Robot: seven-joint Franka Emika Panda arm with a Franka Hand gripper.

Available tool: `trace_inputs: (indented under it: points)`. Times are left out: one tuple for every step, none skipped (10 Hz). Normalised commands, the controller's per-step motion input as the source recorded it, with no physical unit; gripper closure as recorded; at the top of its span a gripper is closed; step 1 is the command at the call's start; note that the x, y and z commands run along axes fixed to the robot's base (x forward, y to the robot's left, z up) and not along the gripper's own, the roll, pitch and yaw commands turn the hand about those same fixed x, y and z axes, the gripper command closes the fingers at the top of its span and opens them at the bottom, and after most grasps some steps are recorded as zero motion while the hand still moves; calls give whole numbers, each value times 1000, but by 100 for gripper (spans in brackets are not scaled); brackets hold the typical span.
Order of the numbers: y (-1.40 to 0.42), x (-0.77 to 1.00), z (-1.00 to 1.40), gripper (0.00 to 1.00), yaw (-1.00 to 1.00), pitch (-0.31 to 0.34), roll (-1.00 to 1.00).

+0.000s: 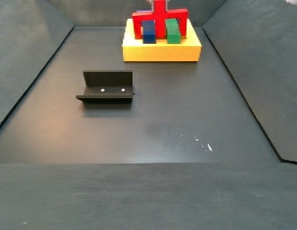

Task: Pick up the red object. Move up. Move to above the board. Insert the red object.
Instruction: Insert the red object.

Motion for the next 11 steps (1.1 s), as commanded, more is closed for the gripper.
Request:
trace_inputs:
  points:
    - [-86, -40, -146, 100, 0, -106, -56]
    - [6, -149, -80, 100, 0, -83, 0]
    - [89, -120, -117, 100, -11, -83, 0]
    - [97, -3, -240, 100, 0, -114, 0]
    - [129, 0, -297, 100, 0, -100, 0]
    - [43, -46, -474, 100, 0, -187, 0]
    - [31, -57, -494, 100, 0, -251, -174]
    - [71, -140, -443, 100, 0, -266, -180]
    - [-51, 0, -143, 100, 17, -156, -71]
    - [-194, 243, -151, 100, 0, -11, 1]
    - [0, 131, -154, 100, -31, -89, -59]
